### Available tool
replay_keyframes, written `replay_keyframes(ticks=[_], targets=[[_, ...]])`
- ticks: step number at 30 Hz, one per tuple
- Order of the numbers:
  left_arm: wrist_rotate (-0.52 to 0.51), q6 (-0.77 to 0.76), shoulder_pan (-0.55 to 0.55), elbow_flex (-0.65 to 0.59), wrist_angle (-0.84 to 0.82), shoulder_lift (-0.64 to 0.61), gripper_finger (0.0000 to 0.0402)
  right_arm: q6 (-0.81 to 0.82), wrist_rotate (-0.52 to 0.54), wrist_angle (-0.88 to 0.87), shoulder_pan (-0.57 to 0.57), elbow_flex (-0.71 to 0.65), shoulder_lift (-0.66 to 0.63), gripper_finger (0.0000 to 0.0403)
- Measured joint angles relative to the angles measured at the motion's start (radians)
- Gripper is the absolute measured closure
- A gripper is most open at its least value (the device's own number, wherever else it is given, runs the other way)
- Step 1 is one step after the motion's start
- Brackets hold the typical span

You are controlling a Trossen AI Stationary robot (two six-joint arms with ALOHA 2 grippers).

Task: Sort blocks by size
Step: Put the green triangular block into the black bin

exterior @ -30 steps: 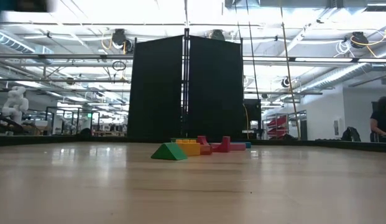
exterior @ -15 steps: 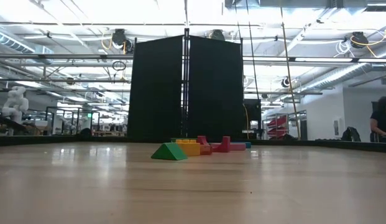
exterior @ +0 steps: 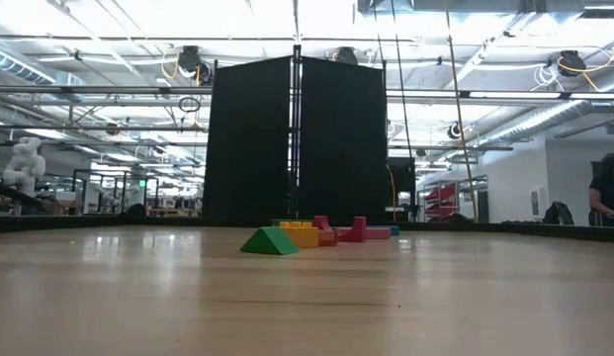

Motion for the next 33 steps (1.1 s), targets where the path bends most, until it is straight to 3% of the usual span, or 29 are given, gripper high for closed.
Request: replay_keyframes(ticks=[4,10,12,14,17,20,26,33], targets=[[-0.080,-0.030,0.052,0.000,-0.035,0.000,0.0226,0.000,0.001,0.000,0.000,0.000,0.000,0.0099],[-0.557,-0.025,0.272,0.000,-0.068,0.000,0.0224,0.008,0.038,0.000,0.000,0.000,0.000,0.0099],[-0.670,0.083,0.374,0.000,-0.024,0.010,0.0224,0.008,0.054,0.000,0.000,0.000,0.000,0.0099],[-0.738,0.347,0.457,0.000,0.105,0.035,0.0223,0.007,0.076,-0.001,0.000,0.000,0.000,0.0099],[-0.749,0.830,0.551,0.000,0.341,0.101,0.0223,0.001,0.103,-0.006,0.000,0.000,0.000,0.0099],[-0.695,1.081,0.641,0.000,0.508,0.174,0.0223,0.000,0.109,-0.008,0.000,0.000,0.000,0.0099],[-0.499,1.257,0.743,-0.035,0.731,0.277,0.0224,0.007,0.107,-0.007,0.000,0.000,0.000,0.0099],[-0.432,1.325,0.794,-0.237,1.001,0.294,0.0224,0.008,0.105,-0.002,0.000,0.000,0.000,0.0099]])
